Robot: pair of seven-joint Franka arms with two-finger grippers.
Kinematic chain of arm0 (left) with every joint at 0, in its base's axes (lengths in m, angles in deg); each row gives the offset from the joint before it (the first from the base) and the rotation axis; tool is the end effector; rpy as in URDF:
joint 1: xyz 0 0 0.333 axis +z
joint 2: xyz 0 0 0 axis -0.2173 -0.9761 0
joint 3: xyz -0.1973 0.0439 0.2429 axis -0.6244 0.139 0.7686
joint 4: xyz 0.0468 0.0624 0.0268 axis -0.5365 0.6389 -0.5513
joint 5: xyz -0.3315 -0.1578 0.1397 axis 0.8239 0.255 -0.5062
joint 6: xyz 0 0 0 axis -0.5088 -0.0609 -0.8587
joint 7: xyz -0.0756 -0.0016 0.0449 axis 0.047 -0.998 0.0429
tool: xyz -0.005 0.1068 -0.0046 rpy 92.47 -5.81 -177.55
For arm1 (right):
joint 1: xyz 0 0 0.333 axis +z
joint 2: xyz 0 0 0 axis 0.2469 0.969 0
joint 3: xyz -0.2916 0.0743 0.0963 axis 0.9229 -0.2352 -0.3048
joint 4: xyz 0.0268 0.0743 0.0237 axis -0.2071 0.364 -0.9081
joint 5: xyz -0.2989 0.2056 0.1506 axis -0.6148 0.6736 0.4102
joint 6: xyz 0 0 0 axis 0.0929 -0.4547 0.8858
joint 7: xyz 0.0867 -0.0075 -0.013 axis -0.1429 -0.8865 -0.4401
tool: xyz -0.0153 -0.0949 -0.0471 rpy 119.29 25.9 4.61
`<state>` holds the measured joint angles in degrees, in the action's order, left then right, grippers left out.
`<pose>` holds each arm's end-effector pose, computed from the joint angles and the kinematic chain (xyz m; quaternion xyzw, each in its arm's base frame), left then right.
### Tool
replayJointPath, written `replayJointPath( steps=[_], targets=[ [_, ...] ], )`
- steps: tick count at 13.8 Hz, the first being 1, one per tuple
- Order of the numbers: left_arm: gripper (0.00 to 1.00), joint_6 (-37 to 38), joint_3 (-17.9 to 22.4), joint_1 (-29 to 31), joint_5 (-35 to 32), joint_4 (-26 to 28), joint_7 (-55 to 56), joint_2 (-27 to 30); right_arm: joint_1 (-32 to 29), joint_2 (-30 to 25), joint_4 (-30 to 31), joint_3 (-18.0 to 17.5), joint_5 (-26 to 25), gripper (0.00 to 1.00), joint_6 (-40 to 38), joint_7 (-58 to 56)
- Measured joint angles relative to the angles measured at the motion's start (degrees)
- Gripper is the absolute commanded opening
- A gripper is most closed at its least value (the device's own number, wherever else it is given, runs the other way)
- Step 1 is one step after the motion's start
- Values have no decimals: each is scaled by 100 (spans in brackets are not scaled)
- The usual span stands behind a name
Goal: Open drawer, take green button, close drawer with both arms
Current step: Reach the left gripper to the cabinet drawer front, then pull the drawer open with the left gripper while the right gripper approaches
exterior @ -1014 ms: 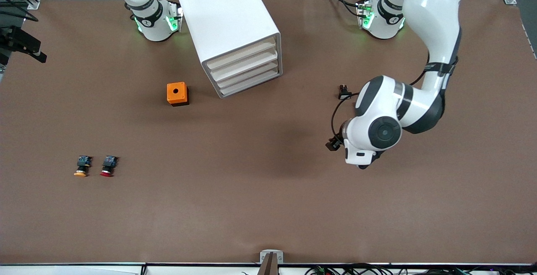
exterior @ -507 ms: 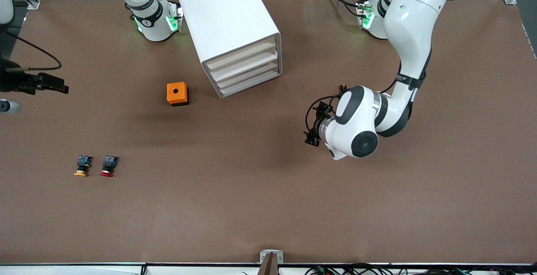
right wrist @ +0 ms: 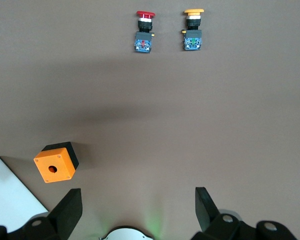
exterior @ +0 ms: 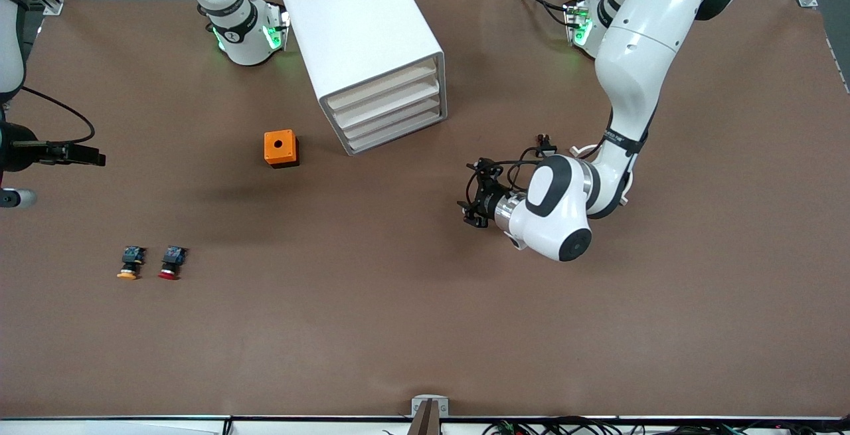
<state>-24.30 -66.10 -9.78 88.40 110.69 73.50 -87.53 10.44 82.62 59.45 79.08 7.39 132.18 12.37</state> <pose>0.5776 -0.3728 0.1999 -0.6345 -0.6357 0.4386 0.0323 0.5769 -0.1042 0.5070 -0.9901 0.0275 0.1375 0.0015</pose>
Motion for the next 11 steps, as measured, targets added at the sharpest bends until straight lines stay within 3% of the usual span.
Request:
replayJointPath(
  steps=[4, 11],
  targets=[
    [85, -9, -10, -288, 423, -7, 742, -312, 20, 1, 13, -45, 141, 100, -85, 709],
    [71, 4, -20, -839, 1282, -15, 2064, -410, 30, 4, 21, -52, 156, 100, -121, 804]
  ],
)
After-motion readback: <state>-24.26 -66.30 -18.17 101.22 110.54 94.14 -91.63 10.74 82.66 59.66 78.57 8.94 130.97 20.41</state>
